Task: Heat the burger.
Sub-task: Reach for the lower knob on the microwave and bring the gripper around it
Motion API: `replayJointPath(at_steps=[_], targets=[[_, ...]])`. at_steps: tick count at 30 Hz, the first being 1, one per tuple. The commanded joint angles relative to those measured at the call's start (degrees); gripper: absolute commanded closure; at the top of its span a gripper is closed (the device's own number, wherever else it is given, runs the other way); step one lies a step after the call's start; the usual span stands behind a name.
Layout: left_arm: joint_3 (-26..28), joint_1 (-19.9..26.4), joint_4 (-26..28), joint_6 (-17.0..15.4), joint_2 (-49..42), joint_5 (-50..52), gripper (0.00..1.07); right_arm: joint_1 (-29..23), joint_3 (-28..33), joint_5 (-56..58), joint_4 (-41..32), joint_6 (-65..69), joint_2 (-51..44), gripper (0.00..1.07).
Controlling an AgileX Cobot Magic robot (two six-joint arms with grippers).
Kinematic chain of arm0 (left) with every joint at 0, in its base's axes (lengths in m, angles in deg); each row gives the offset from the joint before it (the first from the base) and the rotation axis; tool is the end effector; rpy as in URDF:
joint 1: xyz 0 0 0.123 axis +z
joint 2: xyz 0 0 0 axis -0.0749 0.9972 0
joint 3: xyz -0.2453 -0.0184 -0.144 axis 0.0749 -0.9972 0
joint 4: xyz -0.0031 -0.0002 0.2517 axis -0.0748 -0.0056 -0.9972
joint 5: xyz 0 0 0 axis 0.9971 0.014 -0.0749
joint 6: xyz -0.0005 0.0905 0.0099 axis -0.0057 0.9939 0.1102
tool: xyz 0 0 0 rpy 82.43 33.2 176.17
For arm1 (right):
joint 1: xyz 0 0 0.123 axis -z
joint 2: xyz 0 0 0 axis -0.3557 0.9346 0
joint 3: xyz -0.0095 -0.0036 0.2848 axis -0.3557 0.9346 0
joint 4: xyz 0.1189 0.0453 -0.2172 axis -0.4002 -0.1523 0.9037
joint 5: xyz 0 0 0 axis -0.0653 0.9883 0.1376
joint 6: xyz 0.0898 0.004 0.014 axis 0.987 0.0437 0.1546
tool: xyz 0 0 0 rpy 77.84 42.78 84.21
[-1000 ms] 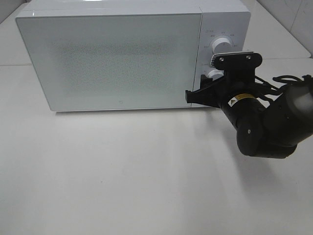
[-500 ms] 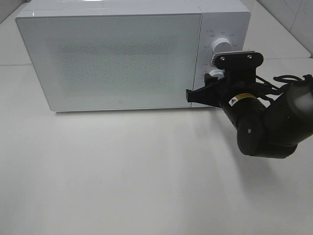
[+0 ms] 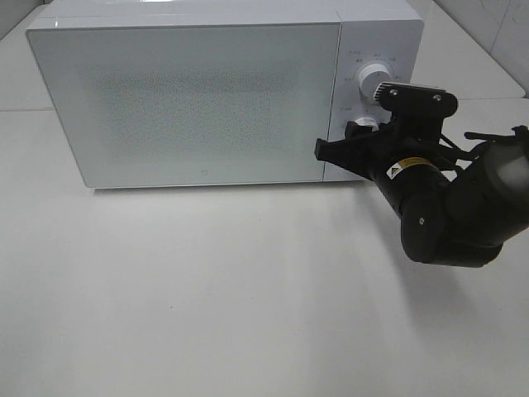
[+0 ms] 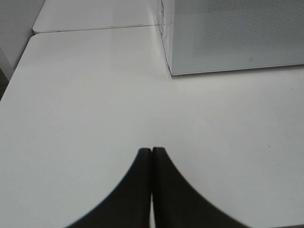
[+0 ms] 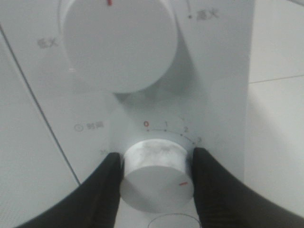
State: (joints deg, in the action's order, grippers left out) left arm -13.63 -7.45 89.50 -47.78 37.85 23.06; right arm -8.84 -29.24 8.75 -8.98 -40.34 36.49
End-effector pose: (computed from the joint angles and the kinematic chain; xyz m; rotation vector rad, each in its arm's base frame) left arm -0.0062 -0.0038 0.2793 0.1371 2.0212 -0.0475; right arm 0.3158 0.1355 0.1142 0.0351 1.7071 0.1413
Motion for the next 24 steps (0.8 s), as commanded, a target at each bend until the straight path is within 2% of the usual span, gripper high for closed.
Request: replayJointPath(at_steps=[1,3,4,6,7,9,10,12,13,15,18,20,24], targets=[[-0.06,0.06,0.17,-0.06,-0.29,0.69,1.06,0.34,-1.15,-3.09,1.38,7.96,-0.86,1.07],[-0.06,0.06,0.17,-0.06,-0.29,0.69,1.06,0.34,-1.15,-2.69,1.32,17.13,-0.86,1.07],[-0.06,0.06,0.17,-0.06,-0.29,0.69,1.06,0.34,-1.15,-2.69,1.32,17.13,-0.86,1.07],[-0.06,0.06,0.17,-0.06,-0.29,0.69,1.06,0.34,-1.15,-2.75,1.38,28.42,-0.86,1.07],[-0.06,0.06,0.17,-0.06,-0.29,0.69,1.06,0.34,-1.15,-2.75,1.38,28.42,-0.86,1.07],[-0.06,0.06,0.17,-0.06,-0.29,0.69,1.06,0.34,-1.15,-2.75,1.38,40.39,-0.86,1.07],[-0.06,0.06,0.17,-0.06,-0.29,0.69,1.06,0.34,-1.15,-2.75,1.38,40.39,-0.86,1.07],[-0.06,0.06,0.17,-0.06,-0.29,0.69,1.06,0.34,-1.15,-3.15,1.49,52.08,-0.86,1.07],[-0.06,0.06,0.17,-0.06,-0.29,0.69,1.06,0.34,-1.15,-3.15,1.49,52.08,-0.86,1.07],[-0.06,0.06,0.17,-0.06,-0.29,0.69,1.06,0.34,-1.15,-4.30,1.60,66.86,-0.86,1.07],[-0.06,0.06,0.17,-0.06,-0.29,0.69,1.06,0.34,-1.15,-4.41,1.60,69.79,-0.86,1.07],[-0.06,0.06,0.17,-0.06,-0.29,0.69,1.06,0.34,-1.15,-4.47,2.01,78.84,-0.86,1.07],[-0.06,0.06,0.17,-0.06,-0.29,0.69,1.06,0.34,-1.15,-4.70,2.41,82.10,-0.86,1.07]])
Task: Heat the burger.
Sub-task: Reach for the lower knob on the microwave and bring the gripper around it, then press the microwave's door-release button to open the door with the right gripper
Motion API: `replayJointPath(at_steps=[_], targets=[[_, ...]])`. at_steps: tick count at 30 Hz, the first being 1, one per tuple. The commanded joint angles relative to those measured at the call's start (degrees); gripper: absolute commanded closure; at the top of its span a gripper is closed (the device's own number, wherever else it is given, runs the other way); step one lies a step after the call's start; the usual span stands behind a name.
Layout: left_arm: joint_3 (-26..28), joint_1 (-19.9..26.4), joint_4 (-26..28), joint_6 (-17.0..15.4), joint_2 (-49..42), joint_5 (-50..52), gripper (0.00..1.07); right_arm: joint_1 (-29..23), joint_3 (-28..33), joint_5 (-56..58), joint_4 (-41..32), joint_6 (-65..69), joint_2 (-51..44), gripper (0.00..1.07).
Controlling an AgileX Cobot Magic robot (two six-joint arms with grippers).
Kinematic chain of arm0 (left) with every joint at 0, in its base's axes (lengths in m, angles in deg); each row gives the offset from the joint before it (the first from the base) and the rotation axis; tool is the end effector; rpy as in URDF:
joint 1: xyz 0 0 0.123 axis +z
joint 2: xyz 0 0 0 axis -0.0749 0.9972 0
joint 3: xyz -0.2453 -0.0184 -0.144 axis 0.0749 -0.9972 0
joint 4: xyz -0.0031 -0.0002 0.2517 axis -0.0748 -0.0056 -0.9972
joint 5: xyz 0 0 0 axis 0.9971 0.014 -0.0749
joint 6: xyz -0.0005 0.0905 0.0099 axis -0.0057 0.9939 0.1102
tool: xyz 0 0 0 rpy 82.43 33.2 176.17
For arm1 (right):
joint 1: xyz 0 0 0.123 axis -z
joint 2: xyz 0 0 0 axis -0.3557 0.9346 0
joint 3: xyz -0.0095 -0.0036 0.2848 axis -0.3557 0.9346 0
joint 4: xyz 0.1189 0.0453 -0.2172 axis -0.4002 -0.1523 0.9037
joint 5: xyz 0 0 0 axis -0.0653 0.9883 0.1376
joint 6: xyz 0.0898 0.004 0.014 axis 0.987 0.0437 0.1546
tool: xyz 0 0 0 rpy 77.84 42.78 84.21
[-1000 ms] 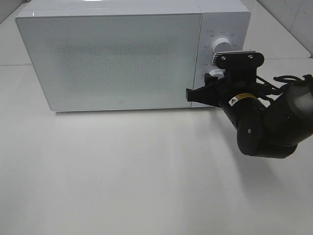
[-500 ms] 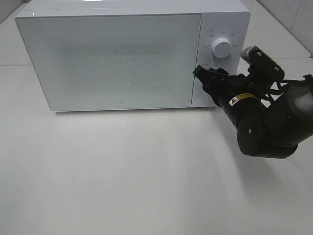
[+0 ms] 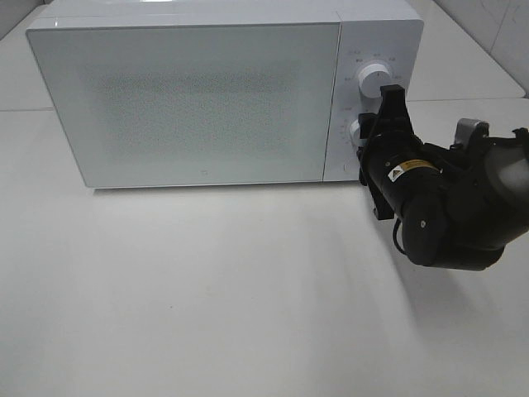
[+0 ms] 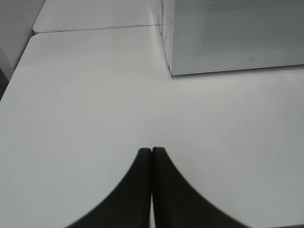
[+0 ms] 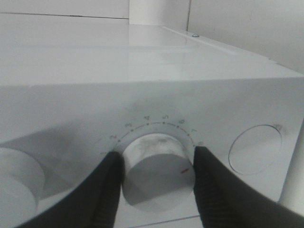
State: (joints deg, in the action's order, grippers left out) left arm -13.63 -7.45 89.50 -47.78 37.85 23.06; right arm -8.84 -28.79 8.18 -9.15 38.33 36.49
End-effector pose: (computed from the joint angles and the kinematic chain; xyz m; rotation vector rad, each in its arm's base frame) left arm -0.0062 -0.0038 0.2793 0.1371 2.0212 -0.0475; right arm 0.3142 0.1342 0.1137 1.1991 1.4008 1.1331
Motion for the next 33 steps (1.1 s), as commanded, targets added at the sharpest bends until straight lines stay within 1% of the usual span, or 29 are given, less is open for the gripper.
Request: replayJointPath(at_steps=[1,3,4,5,6,7,8,9,10,11,12,13,14,15,18,24,26,27,29,30,31,33], targets=[[-0.06,0.06,0.17,-0.06,-0.29,0.69,1.06,0.34,-1.60,-4.13,2.58,3.44,-0.86,1.07],[-0.06,0.06,0.17,-0.06,-0.29,0.69,1.06,0.40,-1.60,-4.13,2.58,3.44,-0.86,1.06],[-0.06,0.06,0.17,-0.06,-0.29,0.69,1.06,0.40,-1.60,-4.13,2.58,3.44,-0.86,1.02],[-0.06,0.06,0.17,-0.06,-0.29,0.69,1.06,0.40,-1.60,-4.13,2.58,3.44,-0.86,1.02],[-0.06,0.06,0.17,-0.06,-0.29,0.69,1.06,0.40,-1.60,-4.13,2.58,3.44,-0.86,0.99],[-0.06,0.06,0.17,-0.06,-0.29,0.69,1.06,0.40,-1.60,-4.13,2.58,3.44,-0.86,0.90],[-0.06,0.06,0.17,-0.06,-0.29,0.69,1.06,0.40,-1.60,-4.13,2.58,3.44,-0.86,0.90],[-0.06,0.06,0.17,-0.06,-0.29,0.69,1.06,0.40,-1.60,-4.13,2.58,3.44,-0.86,0.84],[-0.06,0.06,0.17,-0.06,-0.29,0.69,1.06,0.40,-1.60,-4.18,2.58,3.44,-0.86,0.72],[-0.06,0.06,0.17,-0.06,-0.29,0.69,1.06,0.40,-1.60,-4.18,2.58,3.44,-0.86,0.72],[-0.06,0.06,0.17,-0.06,-0.29,0.69,1.06,0.40,-1.60,-4.24,2.58,3.44,-0.86,0.65],[-0.06,0.06,0.17,-0.06,-0.29,0.69,1.06,0.40,-1.60,-4.24,2.58,3.44,-0.86,0.65],[-0.06,0.06,0.17,-0.06,-0.29,0.69,1.06,0.40,-1.60,-4.24,2.58,3.38,-0.86,0.54],[-0.06,0.06,0.17,-0.06,-0.29,0.69,1.06,0.40,-1.60,-4.24,2.58,3.32,-0.86,0.45],[-0.06,0.06,0.17,-0.06,-0.29,0.69,1.06,0.40,-1.55,-3.78,2.69,3.04,-1.32,0.43],[-0.06,0.06,0.17,0.00,-0.29,0.69,1.06,0.40,-0.69,-1.09,3.09,-1.55,-4.24,0.44],[-0.06,0.06,0.17,0.00,-0.29,0.69,1.06,0.40,0.92,2.06,3.09,-7.85,-7.22,0.44],[-0.06,0.06,0.17,0.00,-0.29,0.69,1.06,0.40,0.92,2.06,3.09,-7.85,-7.22,0.44],[-0.06,0.06,0.17,0.00,-0.29,0.69,1.06,0.40,2.52,5.21,4.53,-15.36,-10.31,0.44],[-0.06,0.06,0.17,0.00,-0.29,0.69,1.06,0.40,2.52,5.21,4.53,-15.36,-10.31,0.44],[-0.06,0.06,0.17,0.00,-0.29,0.69,1.06,0.40,3.27,6.99,6.25,-20.05,-12.15,0.44],[-0.06,0.06,0.17,0.00,-0.29,0.69,1.06,0.40,3.55,7.39,7.62,-21.77,-13.01,0.44]])
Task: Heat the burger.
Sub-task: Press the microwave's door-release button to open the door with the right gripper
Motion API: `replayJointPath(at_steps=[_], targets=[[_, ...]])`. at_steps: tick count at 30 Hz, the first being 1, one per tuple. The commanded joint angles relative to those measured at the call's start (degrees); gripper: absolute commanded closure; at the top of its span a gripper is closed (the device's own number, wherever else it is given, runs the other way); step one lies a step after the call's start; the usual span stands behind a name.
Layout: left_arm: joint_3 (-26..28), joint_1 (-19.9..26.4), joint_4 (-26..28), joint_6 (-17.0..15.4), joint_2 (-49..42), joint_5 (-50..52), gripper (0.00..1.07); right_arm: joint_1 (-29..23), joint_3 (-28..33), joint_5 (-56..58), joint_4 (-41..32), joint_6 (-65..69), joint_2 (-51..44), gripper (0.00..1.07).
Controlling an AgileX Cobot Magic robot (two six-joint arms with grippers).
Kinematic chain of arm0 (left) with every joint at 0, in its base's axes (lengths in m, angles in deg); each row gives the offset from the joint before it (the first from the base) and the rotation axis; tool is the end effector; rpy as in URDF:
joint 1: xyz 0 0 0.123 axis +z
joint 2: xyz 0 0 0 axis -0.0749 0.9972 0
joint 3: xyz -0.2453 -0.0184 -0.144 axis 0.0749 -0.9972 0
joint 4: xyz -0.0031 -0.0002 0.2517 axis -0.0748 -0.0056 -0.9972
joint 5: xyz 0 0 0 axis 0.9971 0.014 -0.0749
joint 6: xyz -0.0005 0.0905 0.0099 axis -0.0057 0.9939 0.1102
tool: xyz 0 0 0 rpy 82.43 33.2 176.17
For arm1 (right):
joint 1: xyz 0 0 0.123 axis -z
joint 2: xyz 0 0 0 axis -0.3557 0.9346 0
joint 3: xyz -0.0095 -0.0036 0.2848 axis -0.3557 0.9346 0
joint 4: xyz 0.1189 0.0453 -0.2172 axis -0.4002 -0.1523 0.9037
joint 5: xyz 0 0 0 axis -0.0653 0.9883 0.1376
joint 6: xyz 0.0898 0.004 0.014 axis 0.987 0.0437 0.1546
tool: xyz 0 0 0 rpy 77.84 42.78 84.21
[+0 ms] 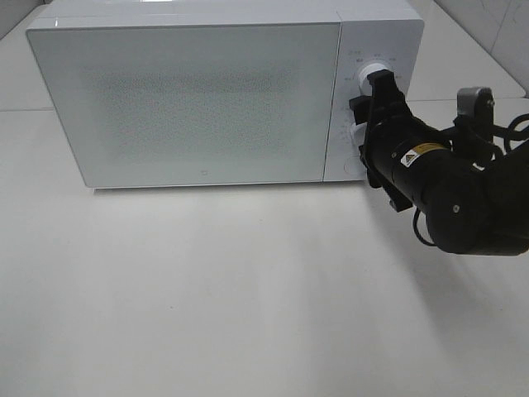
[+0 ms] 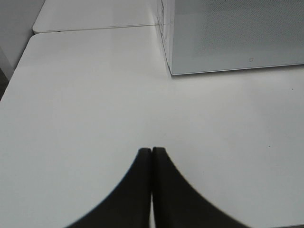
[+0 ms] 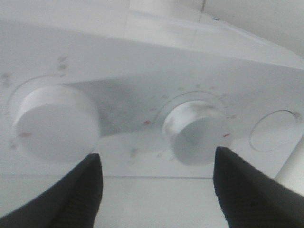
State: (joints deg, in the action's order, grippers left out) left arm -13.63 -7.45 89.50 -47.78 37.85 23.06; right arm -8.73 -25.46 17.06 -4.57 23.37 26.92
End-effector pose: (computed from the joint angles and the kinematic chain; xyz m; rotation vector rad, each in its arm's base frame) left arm -0.0062 -0.0038 0.2793 0.1371 2.0212 -0.0475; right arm 0.2984 0.1343 0.1453 0.9532 1.5987 1.0147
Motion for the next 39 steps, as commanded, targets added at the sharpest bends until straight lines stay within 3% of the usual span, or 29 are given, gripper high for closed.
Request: replayJointPath(at_steps=[1,13,22,27,29,30,31,39], targets=[[-0.06,0.06,0.17,0.00,-0.29,0.69,1.06,0.29,0.40,1.03,6.13,-10.94,-5.27,0.44],[-0.06,0.06,0.17,0.00,-0.29,0.69,1.06,0.29,0.34,18.96,23.95,-31.28,-12.32,0.44],[-0.06,0.06,0.17,0.00,-0.29,0.69,1.06,0.29,0.11,32.66,29.85,-41.88,-15.76,0.44],[-0.06,0.06,0.17,0.00,-0.29,0.69,1.06,0.29,-3.78,48.53,30.31,-46.24,-16.44,0.44],[-0.06,0.06,0.17,0.00,-0.29,0.69,1.06,0.29,-7.33,60.28,31.46,-48.36,-16.44,0.44],[-0.06,0.06,0.17,0.00,-0.29,0.69,1.06,0.29,-7.33,60.28,31.46,-48.36,-16.44,0.44],[-0.06,0.06,0.17,0.00,-0.29,0.69,1.06,0.29,-10.26,68.58,31.51,-50.08,-16.44,0.46],[-0.06,0.06,0.17,0.00,-0.29,0.69,1.06,0.29,-18.74,89.84,31.46,-52.71,-16.44,0.48]])
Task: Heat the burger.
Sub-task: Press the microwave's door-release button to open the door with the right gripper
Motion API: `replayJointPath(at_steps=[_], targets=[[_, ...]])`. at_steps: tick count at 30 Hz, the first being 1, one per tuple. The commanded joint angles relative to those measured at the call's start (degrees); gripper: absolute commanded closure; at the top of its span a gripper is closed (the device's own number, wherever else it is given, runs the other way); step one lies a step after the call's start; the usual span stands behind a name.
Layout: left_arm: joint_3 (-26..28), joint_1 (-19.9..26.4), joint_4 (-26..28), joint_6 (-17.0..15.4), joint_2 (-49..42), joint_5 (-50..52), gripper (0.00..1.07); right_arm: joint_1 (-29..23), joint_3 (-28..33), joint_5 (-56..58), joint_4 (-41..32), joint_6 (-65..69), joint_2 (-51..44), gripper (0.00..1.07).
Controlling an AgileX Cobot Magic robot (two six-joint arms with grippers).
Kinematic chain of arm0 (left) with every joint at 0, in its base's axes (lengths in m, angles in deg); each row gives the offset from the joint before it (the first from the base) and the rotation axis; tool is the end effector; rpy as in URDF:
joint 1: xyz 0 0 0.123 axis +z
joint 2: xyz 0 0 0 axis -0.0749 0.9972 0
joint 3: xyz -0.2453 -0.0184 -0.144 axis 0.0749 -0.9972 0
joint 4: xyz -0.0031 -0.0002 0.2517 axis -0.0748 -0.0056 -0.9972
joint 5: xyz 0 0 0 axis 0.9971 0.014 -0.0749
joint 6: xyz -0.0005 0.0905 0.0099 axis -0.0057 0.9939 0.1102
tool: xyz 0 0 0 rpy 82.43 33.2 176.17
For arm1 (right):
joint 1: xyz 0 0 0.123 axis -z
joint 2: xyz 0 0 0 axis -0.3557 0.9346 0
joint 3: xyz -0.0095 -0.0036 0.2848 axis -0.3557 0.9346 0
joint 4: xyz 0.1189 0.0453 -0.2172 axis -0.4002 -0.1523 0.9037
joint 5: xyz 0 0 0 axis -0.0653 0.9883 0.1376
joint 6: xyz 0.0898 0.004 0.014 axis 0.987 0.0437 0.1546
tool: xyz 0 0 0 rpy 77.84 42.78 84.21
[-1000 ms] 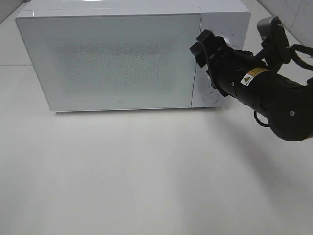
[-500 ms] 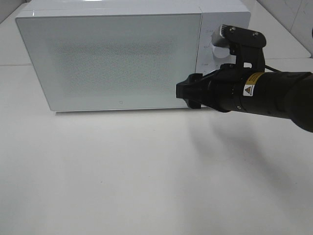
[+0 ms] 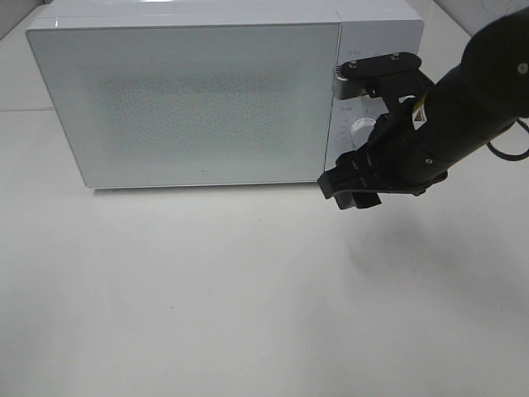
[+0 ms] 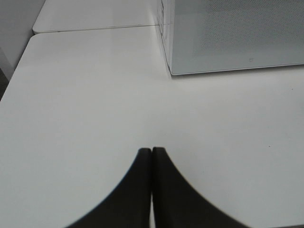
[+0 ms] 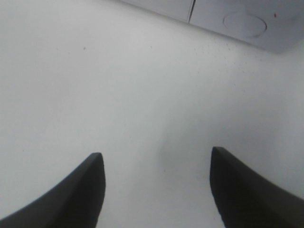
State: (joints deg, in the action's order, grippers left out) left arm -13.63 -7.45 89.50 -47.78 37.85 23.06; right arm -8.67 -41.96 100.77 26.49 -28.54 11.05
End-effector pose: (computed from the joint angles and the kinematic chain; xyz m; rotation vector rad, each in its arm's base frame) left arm -0.0062 -0.0038 0.2793 0.1371 2.0212 -0.0475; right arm 0.2736 0.1488 0.2052 -0.5769 2.5471 0.1258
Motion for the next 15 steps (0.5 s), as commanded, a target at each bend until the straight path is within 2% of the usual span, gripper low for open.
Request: replayJointPath(at_steps=[1,4,6,7,9,12,14,15], targets=[[-0.06,0.06,0.17,0.00,-0.29,0.69,1.06,0.80,-3.84,8.77,0.11,-0.69,-0.57,0.48],[-0.06,0.06,0.17,0.00,-0.29,0.69,1.06,1.49,-4.58,9.74,-0.46,-0.69,-0.57,0.48],[-0.06,0.06,0.17,0.00,-0.29,0.69,1.06,5.96,-6.13,11.97,-3.67,-0.69,-0.57,0.48],[-0.06,0.06,0.17,0.00,-0.29,0.69,1.06,5.96,-6.13,11.97,-3.67,-0.69,-0.57,0.48],[-0.06,0.06,0.17,0.00,-0.29,0.69,1.06,12.03,-7.91,15.81,-6.07,-1.72,-0.57,0.48],[-0.06,0.06,0.17,0.00,-0.29,0.69,1.06,13.46,-8.19,16.67,-6.13,-1.72,-0.57,0.48],[-0.06,0.06,0.17,0.00,-0.29,0.69,1.06,17.19,-8.54,19.37,-6.53,-1.15,-0.69,0.48],[-0.06,0.06,0.17,0.00,-0.29,0.69,1.06,17.19,-8.54,19.37,-6.53,-1.15,-0.69,0.48]])
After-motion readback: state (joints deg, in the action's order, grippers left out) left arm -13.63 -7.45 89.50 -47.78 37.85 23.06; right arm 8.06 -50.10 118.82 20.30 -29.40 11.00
